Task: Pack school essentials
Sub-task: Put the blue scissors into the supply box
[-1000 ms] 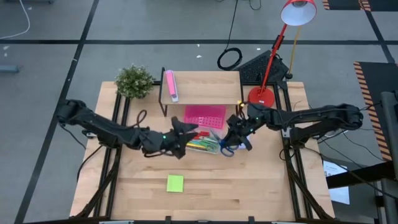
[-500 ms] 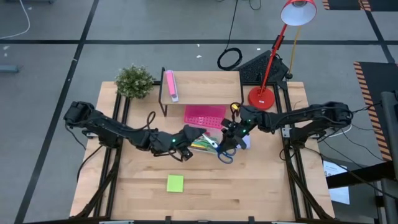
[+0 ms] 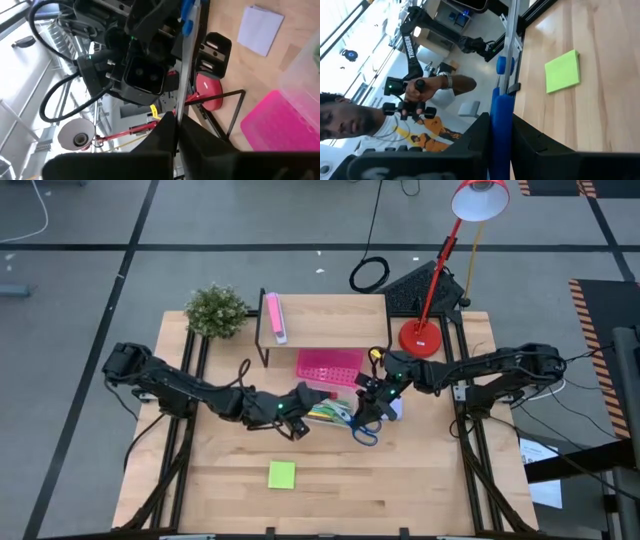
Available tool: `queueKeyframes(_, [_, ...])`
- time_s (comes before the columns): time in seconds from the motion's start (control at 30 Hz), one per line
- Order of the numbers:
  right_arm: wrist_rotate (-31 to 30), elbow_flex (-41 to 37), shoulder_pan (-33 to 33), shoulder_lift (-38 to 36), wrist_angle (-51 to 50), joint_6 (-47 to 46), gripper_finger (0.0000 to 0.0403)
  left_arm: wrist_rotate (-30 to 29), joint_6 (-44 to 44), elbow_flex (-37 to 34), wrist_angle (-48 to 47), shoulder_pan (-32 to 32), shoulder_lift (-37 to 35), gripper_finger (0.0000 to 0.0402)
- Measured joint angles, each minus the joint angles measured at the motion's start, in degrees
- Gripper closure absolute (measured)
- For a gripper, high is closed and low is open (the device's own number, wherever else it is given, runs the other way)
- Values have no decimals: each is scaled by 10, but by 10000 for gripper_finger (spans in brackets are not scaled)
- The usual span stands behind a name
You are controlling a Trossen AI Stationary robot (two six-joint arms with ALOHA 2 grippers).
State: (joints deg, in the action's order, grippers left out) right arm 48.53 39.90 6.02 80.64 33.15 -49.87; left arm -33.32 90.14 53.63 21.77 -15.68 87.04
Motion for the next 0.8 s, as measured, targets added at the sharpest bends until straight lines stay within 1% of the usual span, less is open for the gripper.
queueKeyframes(0.1, [-8, 0, 0, 0, 5, 2, 355, 0, -7, 0, -3, 1, -1, 384])
queueKeyframes(0.2, [-37, 0, 1, 0, 9, 12, 335, -7, -17, 0, -15, 1, -1, 389])
queueKeyframes(0.3, [-54, 1, 10, -1, 15, 15, 292, -6, -34, 0, -37, 0, 0, 396])
queueKeyframes(0.43, [-68, 1, 30, -5, 12, 14, 214, -25, -64, 0, -68, 0, 0, 397])
queueKeyframes(0.5, [-68, 1, 48, -12, 14, 15, 174, -34, -91, 0, -87, 0, 0, 398])
queueKeyframes(0.6, [-74, 1, 77, -28, 11, 33, 126, -59, -139, 0, -106, 0, 0, 398])
queueKeyframes(0.7, [-74, 1, 104, -49, 6, 57, 96, -82, -191, 0, -134, 0, 0, 398])
queueKeyframes(0.8, [-83, 1, 124, -76, -12, 91, 86, -106, -248, 0, -160, 2, 0, 399])
